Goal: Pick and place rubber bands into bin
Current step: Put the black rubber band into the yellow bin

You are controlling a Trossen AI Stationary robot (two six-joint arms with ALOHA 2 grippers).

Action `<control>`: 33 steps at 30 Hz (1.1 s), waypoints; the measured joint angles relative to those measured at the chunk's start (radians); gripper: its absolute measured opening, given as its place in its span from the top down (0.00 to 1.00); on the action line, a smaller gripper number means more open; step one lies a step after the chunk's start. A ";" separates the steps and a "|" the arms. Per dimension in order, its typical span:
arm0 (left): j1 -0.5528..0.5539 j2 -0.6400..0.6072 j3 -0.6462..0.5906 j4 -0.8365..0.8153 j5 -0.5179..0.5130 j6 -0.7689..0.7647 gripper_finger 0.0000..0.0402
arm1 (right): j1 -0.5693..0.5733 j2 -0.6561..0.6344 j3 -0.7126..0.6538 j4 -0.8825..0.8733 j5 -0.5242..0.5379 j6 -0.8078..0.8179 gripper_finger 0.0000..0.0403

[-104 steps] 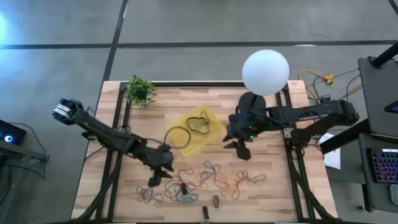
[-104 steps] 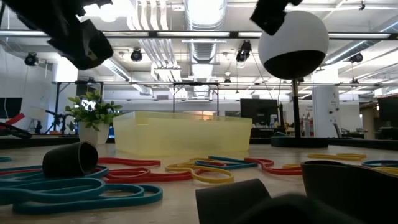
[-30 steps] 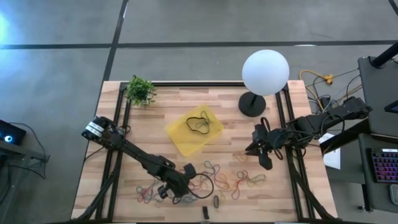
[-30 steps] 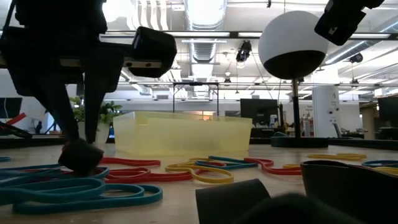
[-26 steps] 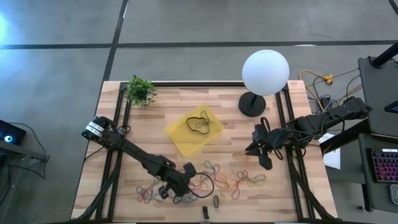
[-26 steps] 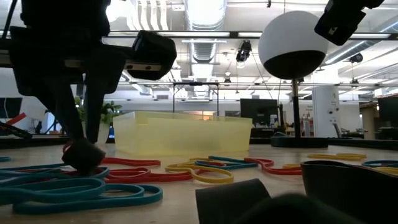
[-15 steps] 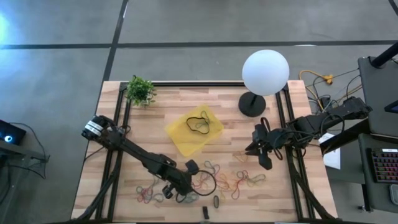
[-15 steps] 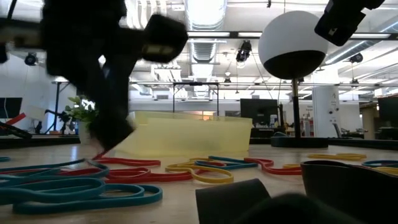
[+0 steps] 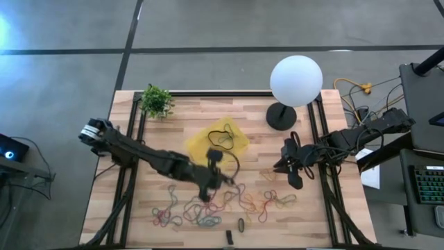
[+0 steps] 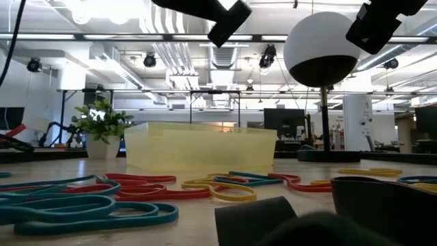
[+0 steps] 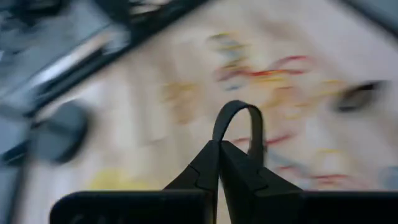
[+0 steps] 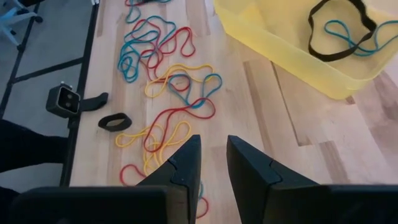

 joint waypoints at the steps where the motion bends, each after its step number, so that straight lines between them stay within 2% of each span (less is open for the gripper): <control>1: 0.019 -0.012 -0.005 0.001 -0.035 -0.001 1.00 | 0.000 0.000 0.000 -0.001 0.003 -0.002 0.83; 4: 0.081 -0.048 -0.034 -0.004 -0.079 -0.003 1.00 | 0.000 0.000 0.000 0.000 0.007 -0.007 0.83; 7: 0.150 -0.062 -0.057 -0.026 -0.081 -0.055 1.00 | 0.000 0.001 0.000 0.002 0.025 -0.007 0.83; 10: 0.220 -0.054 -0.088 -0.018 -0.078 -0.103 1.00 | 0.000 0.001 0.000 0.006 0.026 -0.007 0.83; 16: 0.330 -0.025 -0.152 -0.013 -0.030 -0.107 1.00 | 0.000 0.001 0.000 0.037 0.050 -0.007 0.83; 26: 0.448 -0.015 -0.197 0.003 0.016 -0.108 1.00 | -0.001 0.001 0.000 0.068 0.076 0.016 0.83; 33: 0.472 -0.015 -0.193 0.010 0.037 -0.096 1.00 | 0.000 0.001 0.000 0.114 0.077 0.013 0.83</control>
